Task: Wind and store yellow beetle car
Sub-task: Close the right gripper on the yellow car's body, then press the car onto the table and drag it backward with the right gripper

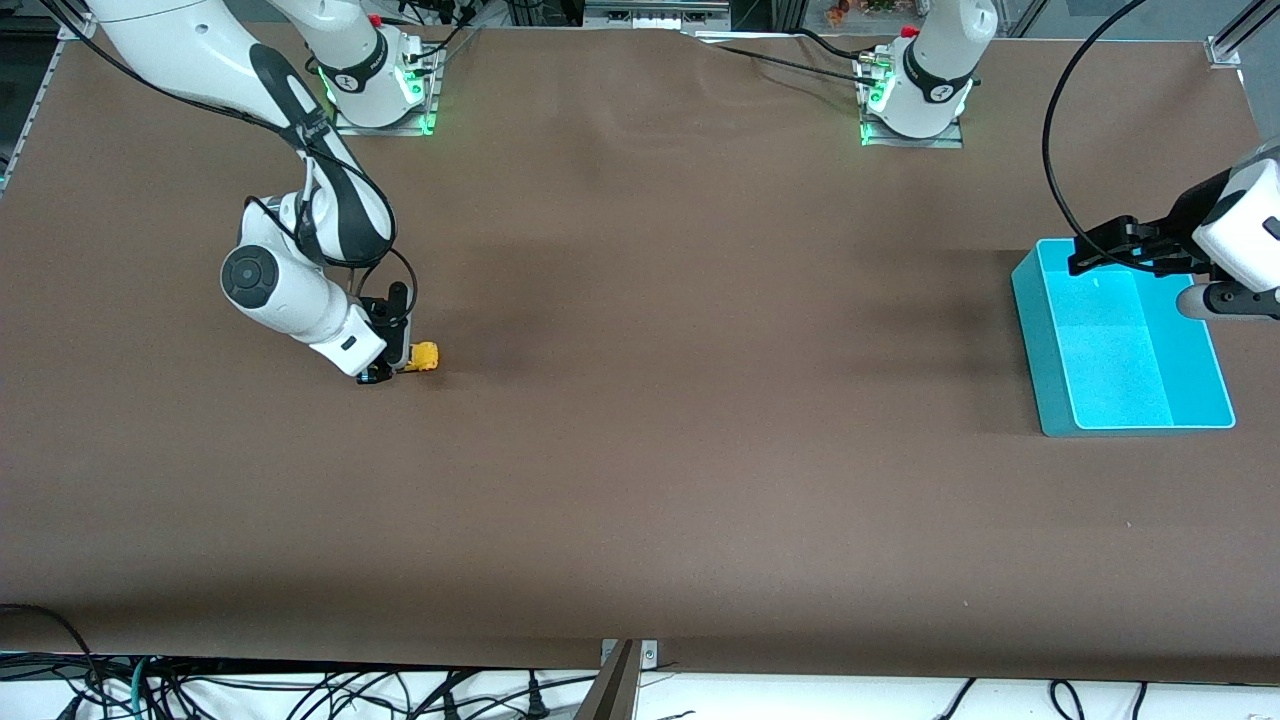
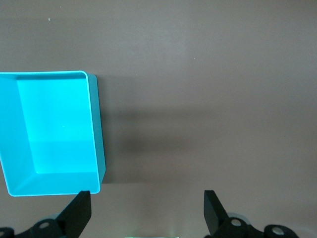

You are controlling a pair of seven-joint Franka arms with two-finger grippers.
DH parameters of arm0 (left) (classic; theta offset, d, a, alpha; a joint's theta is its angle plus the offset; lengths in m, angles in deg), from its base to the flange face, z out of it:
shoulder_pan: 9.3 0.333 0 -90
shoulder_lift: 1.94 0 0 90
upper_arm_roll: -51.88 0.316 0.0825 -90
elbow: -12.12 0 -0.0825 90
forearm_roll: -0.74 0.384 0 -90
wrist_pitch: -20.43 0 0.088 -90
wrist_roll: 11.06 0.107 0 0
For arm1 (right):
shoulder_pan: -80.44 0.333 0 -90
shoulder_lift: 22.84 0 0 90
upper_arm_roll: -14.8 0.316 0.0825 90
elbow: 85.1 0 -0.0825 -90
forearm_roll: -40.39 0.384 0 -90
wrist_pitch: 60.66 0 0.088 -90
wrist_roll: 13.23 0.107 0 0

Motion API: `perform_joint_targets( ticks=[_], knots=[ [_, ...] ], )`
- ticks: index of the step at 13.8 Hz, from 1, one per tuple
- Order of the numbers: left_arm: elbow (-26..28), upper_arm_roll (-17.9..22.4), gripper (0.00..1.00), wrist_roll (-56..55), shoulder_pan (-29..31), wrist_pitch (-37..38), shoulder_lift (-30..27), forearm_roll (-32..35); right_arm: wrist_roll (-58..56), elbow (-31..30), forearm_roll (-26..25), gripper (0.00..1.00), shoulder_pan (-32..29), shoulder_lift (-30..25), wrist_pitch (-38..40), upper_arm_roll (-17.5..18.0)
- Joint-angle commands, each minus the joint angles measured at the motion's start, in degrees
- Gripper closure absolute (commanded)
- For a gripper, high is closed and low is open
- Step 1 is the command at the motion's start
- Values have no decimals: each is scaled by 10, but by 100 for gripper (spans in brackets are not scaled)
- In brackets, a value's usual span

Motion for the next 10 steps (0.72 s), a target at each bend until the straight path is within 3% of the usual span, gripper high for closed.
perform_joint_targets(
  ticks=[1, 10],
  knots=[
    [-6, -1, 0, 11, 2, -1, 2, 6, -5, 2, 3, 92, -5, 31, -28, 1],
    [-6, -1, 0, 11, 2, -1, 2, 6, -107, -8, 3, 92, -39, 29, -27, -32]
  ],
)
